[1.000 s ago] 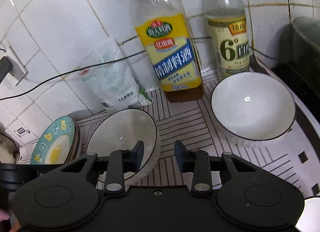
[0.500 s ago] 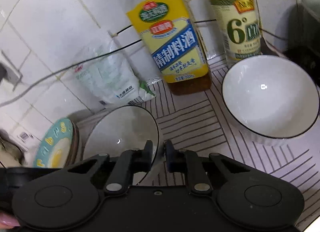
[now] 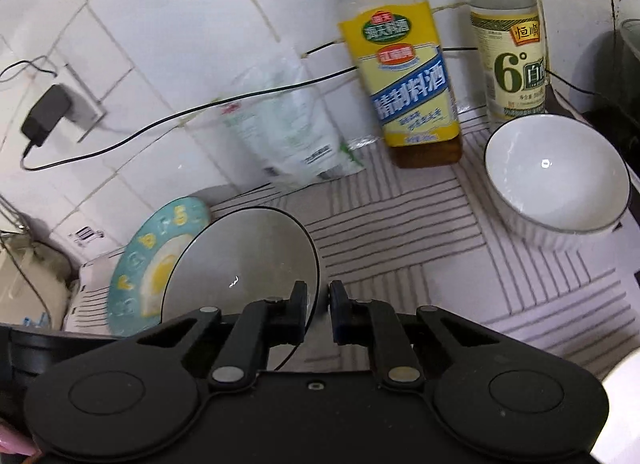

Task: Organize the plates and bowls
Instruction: 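Lift the white bowl with both grippers and carry it toward the plate stack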

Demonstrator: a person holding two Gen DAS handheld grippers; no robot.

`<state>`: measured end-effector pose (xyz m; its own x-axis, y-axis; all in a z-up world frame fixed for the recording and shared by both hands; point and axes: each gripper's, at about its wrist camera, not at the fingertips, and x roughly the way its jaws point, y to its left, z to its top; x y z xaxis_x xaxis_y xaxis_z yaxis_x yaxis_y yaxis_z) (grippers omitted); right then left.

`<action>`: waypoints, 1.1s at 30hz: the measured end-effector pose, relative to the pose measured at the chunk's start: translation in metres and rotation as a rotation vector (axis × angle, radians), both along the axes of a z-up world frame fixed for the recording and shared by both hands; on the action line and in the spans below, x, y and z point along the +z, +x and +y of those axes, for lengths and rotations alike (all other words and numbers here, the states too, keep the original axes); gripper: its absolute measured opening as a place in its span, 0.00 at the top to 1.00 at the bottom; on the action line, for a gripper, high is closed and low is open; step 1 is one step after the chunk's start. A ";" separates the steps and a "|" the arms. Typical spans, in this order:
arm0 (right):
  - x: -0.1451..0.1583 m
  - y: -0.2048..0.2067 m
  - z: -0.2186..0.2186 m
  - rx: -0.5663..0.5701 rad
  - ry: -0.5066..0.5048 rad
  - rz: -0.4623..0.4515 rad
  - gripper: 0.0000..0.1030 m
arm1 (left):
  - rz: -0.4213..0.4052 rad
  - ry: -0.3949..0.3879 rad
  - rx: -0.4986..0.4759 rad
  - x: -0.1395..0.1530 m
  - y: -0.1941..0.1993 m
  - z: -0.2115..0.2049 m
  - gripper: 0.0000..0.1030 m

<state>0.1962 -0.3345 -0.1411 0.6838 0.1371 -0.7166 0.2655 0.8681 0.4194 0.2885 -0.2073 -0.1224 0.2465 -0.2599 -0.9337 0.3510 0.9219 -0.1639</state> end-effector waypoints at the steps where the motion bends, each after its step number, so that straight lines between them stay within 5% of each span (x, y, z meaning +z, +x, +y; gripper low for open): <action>1: 0.002 -0.003 0.003 0.001 0.001 -0.001 0.85 | 0.006 -0.001 -0.001 0.004 -0.003 0.005 0.84; 18: 0.031 -0.029 0.064 0.124 0.043 -0.030 0.85 | 0.004 0.029 0.045 0.032 -0.043 0.085 0.83; 33: 0.010 -0.029 0.122 0.255 0.085 0.006 0.84 | 0.054 0.083 0.123 0.005 -0.057 0.154 0.83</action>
<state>0.1673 -0.2124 -0.1312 0.6148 0.3647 -0.6993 0.0454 0.8689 0.4930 0.2311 -0.0531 -0.1172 0.2211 -0.1521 -0.9633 0.2269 0.9687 -0.1009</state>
